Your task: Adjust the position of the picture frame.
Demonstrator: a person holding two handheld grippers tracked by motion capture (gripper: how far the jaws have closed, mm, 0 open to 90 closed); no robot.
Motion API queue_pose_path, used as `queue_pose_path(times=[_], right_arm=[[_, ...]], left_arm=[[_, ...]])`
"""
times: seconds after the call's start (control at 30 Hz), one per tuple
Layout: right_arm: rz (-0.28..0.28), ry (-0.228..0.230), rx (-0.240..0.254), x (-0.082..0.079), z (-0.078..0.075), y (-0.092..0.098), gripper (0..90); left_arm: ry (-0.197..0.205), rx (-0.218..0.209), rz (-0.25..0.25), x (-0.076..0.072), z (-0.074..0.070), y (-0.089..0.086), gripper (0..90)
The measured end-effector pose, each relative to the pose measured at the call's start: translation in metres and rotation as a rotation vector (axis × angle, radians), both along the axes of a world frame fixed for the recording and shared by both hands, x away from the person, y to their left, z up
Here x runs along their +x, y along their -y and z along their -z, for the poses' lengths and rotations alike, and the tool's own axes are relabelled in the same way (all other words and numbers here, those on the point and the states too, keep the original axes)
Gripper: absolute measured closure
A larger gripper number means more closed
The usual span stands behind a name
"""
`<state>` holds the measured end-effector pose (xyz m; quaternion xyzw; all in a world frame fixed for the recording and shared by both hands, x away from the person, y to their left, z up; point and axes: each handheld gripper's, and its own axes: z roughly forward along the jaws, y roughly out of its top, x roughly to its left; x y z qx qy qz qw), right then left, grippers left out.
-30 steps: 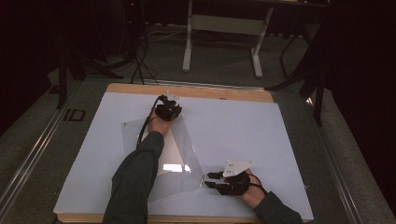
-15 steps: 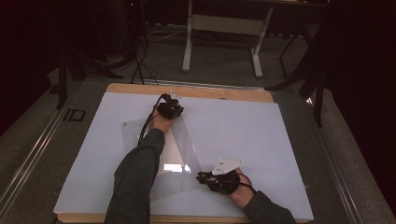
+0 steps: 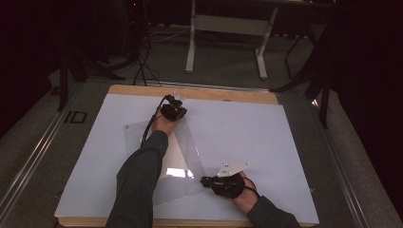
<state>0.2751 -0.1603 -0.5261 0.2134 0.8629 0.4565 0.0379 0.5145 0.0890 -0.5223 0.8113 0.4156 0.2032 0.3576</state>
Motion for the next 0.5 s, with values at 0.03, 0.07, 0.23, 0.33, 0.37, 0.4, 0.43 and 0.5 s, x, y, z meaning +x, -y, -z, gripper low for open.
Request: queue_pose_path(times=[0.03,0.07,0.23,0.33,0.37,0.4,0.43,0.5], right_arm=[[0.009,-0.020,0.016,0.001,-0.001,0.002,82.7],[0.015,-0.016,0.017,0.002,-0.002,0.003,82.4],[0.040,-0.018,0.037,0.006,-0.006,0.010,82.0],[0.120,-0.017,0.077,0.016,-0.015,0.028,80.8],[0.120,-0.017,0.077,0.016,-0.015,0.028,80.8],[0.138,-0.014,0.085,0.019,-0.018,0.032,80.8],[0.138,-0.014,0.085,0.019,-0.018,0.032,80.5],[0.202,-0.006,0.111,0.031,-0.026,0.046,80.6]], left_arm=[[0.002,0.001,0.002,0.000,-0.001,-0.001,84.9],[0.006,-0.002,-0.008,0.000,-0.005,-0.004,84.9],[0.008,-0.003,-0.030,-0.002,-0.010,-0.011,84.9],[0.009,-0.010,-0.054,-0.007,-0.021,-0.028,84.7],[0.009,-0.010,-0.054,-0.007,-0.021,-0.028,84.7],[0.009,-0.010,-0.054,-0.007,-0.021,-0.028,84.7],[0.002,-0.018,-0.064,-0.009,-0.023,-0.035,84.7],[-0.008,-0.020,-0.069,-0.011,-0.025,-0.041,84.7]])
